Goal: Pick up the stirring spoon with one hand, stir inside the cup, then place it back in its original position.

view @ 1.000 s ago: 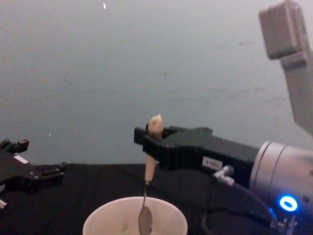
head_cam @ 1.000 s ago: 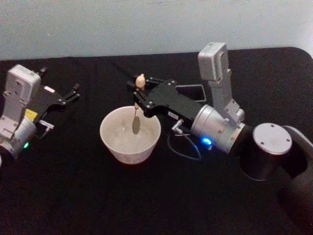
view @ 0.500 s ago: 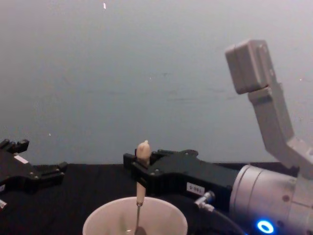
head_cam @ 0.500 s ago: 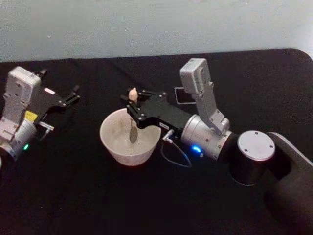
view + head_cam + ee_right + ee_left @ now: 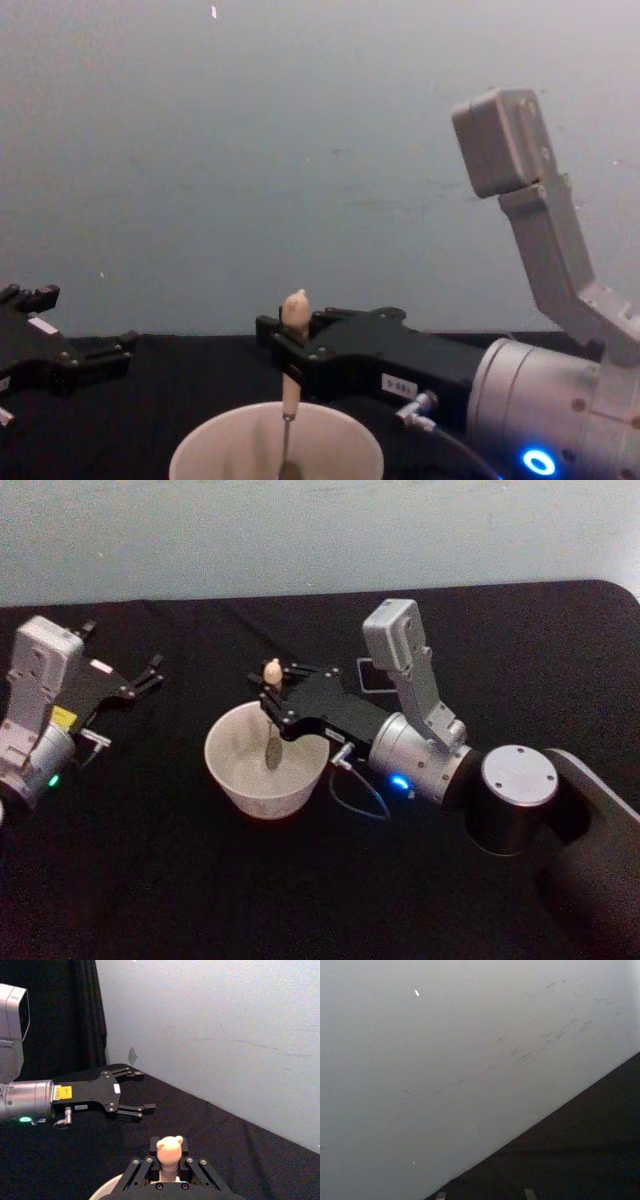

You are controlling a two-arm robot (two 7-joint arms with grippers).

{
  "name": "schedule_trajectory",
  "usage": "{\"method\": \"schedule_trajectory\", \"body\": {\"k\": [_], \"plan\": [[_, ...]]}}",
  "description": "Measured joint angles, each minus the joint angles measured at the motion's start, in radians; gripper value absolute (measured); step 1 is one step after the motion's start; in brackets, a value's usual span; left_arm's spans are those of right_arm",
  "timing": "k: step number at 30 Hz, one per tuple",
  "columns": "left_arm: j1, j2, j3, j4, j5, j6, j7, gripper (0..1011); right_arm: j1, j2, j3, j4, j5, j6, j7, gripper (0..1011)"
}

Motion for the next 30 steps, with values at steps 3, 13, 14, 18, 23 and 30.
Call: {"method": "schedule_trajectory", "body": {"k": [3, 13, 14, 18, 23, 30], "plan": [[0.000, 0.000, 0.000, 0.000, 0.000, 0.000, 0.000, 1001, -0.005, 0.004, 0.007, -0.007, 0.000, 0.004, 0.000, 188], [0.000, 0.000, 0.000, 0.000, 0.000, 0.000, 0.000, 1001, -0.033, 0.029, 0.028, -0.057, 0.013, 0.015, 0.009, 188], [0.000, 0.000, 0.000, 0.000, 0.000, 0.000, 0.000, 1001, -0.035, 0.032, 0.030, -0.061, 0.015, 0.015, 0.010, 188], [0.000, 0.000, 0.000, 0.000, 0.000, 0.000, 0.000, 1001, -0.052, 0.052, 0.035, -0.090, 0.026, 0.019, 0.020, 188], [0.000, 0.000, 0.000, 0.000, 0.000, 0.000, 0.000, 1001, -0.069, 0.073, 0.036, -0.114, 0.033, 0.022, 0.029, 188], [0.000, 0.000, 0.000, 0.000, 0.000, 0.000, 0.000, 1002, -0.093, 0.095, 0.032, -0.150, 0.043, 0.027, 0.040, 188]]}}
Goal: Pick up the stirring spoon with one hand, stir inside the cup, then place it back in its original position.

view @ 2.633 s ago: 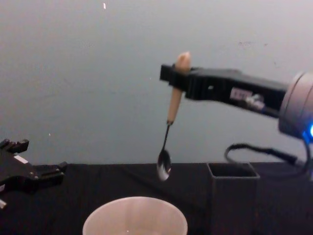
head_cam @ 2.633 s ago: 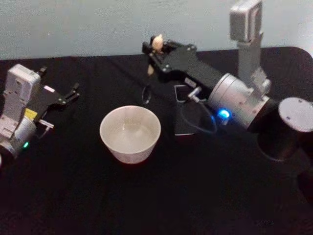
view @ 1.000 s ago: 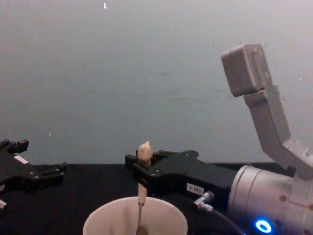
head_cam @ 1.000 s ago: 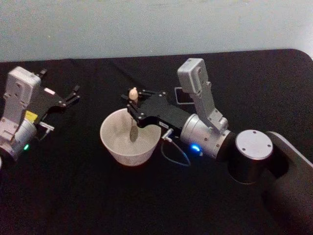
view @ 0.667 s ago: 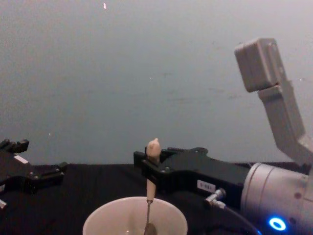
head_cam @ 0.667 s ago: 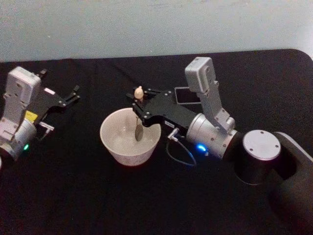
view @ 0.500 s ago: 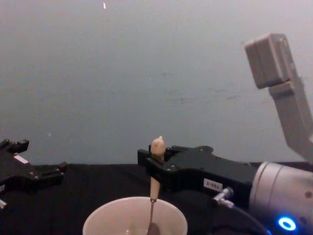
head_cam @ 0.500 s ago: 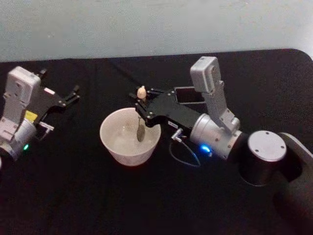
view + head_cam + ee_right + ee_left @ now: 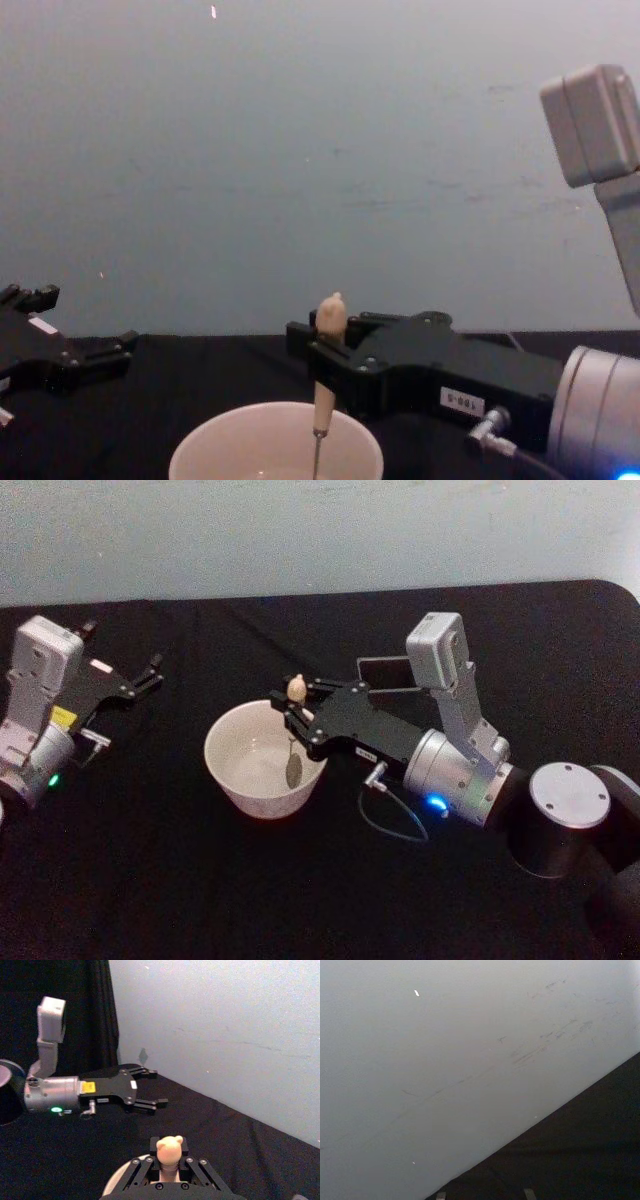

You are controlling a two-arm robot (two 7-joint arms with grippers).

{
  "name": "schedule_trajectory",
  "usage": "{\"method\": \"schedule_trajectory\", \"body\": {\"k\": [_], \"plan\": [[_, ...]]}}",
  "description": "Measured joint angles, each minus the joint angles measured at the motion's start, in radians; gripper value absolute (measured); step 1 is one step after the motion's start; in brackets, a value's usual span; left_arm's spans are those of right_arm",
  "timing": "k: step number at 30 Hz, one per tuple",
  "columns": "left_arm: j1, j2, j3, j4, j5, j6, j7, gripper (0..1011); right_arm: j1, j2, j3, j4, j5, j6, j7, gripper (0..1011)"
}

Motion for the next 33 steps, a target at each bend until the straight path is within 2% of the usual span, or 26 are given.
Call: {"method": "schedule_trajectory", "body": {"k": [7, 12, 19, 33], "plan": [[0.000, 0.000, 0.000, 0.000, 0.000, 0.000, 0.000, 1001, -0.011, 0.010, -0.012, -0.030, 0.016, 0.003, 0.014, 188], [0.000, 0.000, 0.000, 0.000, 0.000, 0.000, 0.000, 1002, -0.003, 0.004, -0.027, -0.023, 0.015, 0.001, 0.014, 188], [0.000, 0.000, 0.000, 0.000, 0.000, 0.000, 0.000, 1001, 0.029, -0.025, -0.045, 0.021, -0.004, -0.005, 0.004, 188], [0.000, 0.000, 0.000, 0.000, 0.000, 0.000, 0.000, 1001, 0.083, -0.085, -0.048, 0.104, -0.041, -0.022, -0.036, 188]]}}
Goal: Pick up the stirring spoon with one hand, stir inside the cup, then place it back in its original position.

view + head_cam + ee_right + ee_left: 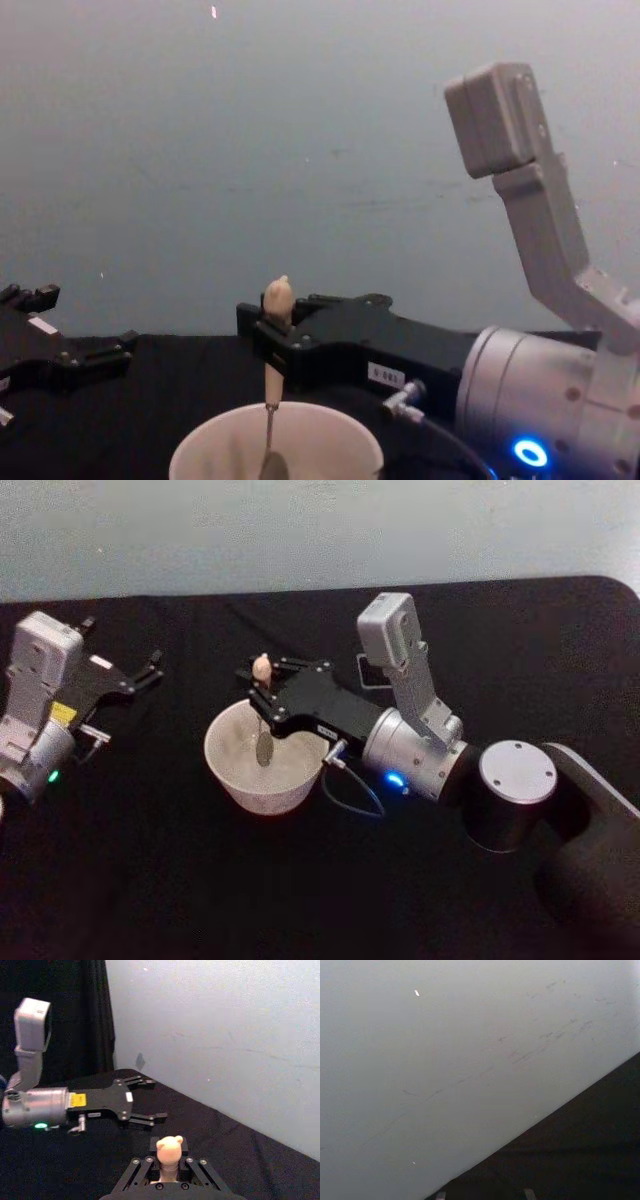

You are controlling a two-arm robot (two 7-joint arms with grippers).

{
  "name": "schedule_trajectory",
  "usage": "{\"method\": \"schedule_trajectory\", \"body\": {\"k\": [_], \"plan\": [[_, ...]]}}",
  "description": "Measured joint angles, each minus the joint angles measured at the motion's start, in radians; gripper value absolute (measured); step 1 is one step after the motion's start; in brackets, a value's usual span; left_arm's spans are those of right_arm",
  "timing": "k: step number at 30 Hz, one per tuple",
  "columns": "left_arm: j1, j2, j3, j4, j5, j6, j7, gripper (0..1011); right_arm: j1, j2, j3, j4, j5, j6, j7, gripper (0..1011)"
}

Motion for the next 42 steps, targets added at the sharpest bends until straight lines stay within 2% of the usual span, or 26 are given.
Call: {"method": "schedule_trajectory", "body": {"k": [5, 11, 25, 32, 42], "plan": [[0.000, 0.000, 0.000, 0.000, 0.000, 0.000, 0.000, 1001, 0.010, -0.012, 0.013, 0.019, -0.009, -0.001, -0.015, 188], [0.000, 0.000, 0.000, 0.000, 0.000, 0.000, 0.000, 1001, 0.008, -0.010, 0.030, 0.018, -0.010, 0.002, -0.018, 188], [0.000, 0.000, 0.000, 0.000, 0.000, 0.000, 0.000, 1001, -0.057, 0.055, 0.058, -0.070, 0.032, 0.030, 0.015, 188], [0.000, 0.000, 0.000, 0.000, 0.000, 0.000, 0.000, 1001, -0.080, 0.082, 0.055, -0.105, 0.047, 0.042, 0.027, 188], [0.000, 0.000, 0.000, 0.000, 0.000, 0.000, 0.000, 1001, -0.087, 0.090, 0.030, -0.125, 0.054, 0.045, 0.039, 188]]}}
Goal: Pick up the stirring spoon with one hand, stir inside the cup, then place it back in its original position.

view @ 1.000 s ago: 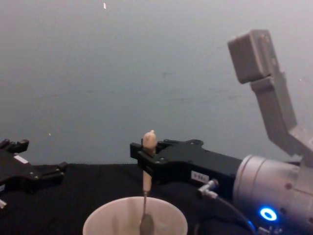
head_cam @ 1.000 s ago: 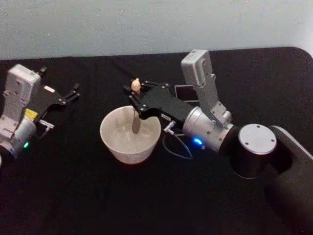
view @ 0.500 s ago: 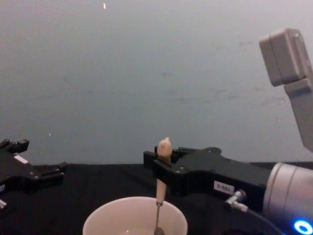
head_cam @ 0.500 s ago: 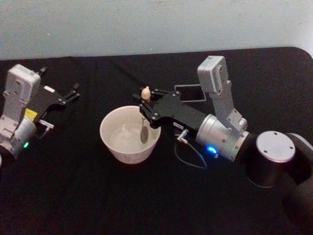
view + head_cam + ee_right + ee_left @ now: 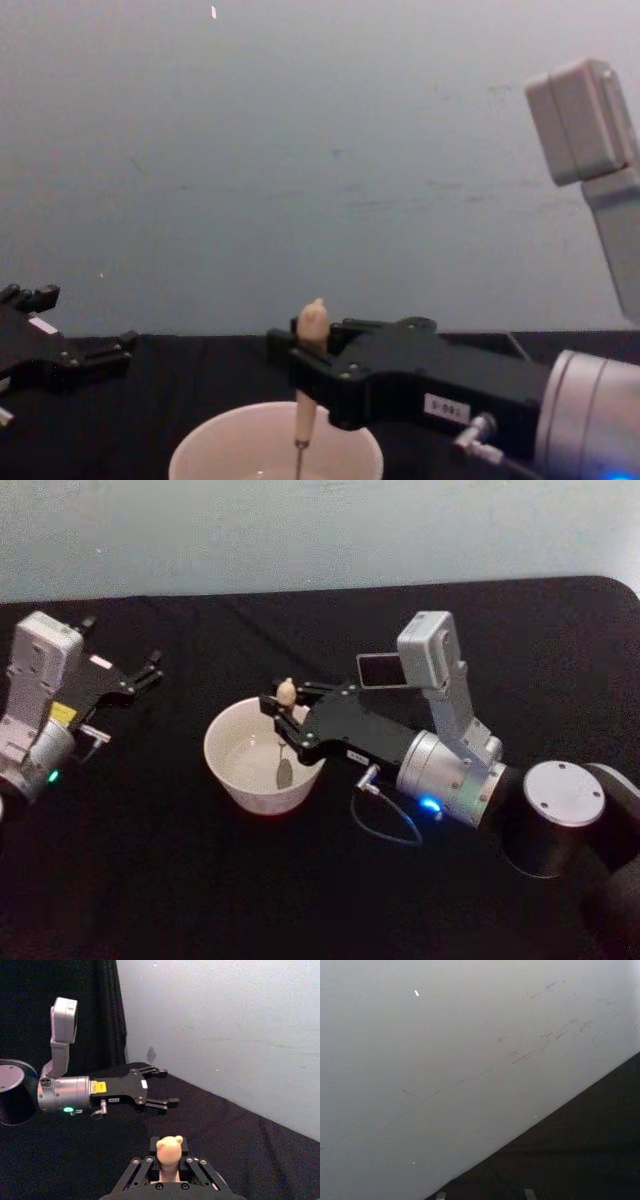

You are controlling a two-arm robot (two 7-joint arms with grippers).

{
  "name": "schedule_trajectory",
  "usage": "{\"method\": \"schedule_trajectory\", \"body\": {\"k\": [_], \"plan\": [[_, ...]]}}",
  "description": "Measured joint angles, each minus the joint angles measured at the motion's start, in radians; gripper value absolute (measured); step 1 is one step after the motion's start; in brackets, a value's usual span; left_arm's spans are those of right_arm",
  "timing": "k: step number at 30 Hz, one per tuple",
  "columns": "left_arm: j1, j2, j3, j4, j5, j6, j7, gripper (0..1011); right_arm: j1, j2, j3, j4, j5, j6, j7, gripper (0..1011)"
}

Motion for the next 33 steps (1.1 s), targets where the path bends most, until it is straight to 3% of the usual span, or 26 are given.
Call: {"method": "schedule_trajectory", "body": {"k": [17, 26, 33], "plan": [[0.000, 0.000, 0.000, 0.000, 0.000, 0.000, 0.000, 1001, 0.066, -0.071, -0.040, 0.081, -0.021, -0.004, -0.023, 188], [0.000, 0.000, 0.000, 0.000, 0.000, 0.000, 0.000, 1001, 0.101, -0.110, -0.038, 0.139, -0.047, -0.016, -0.051, 188], [0.000, 0.000, 0.000, 0.000, 0.000, 0.000, 0.000, 1001, 0.110, -0.120, -0.019, 0.163, -0.060, -0.019, -0.068, 188]]}}
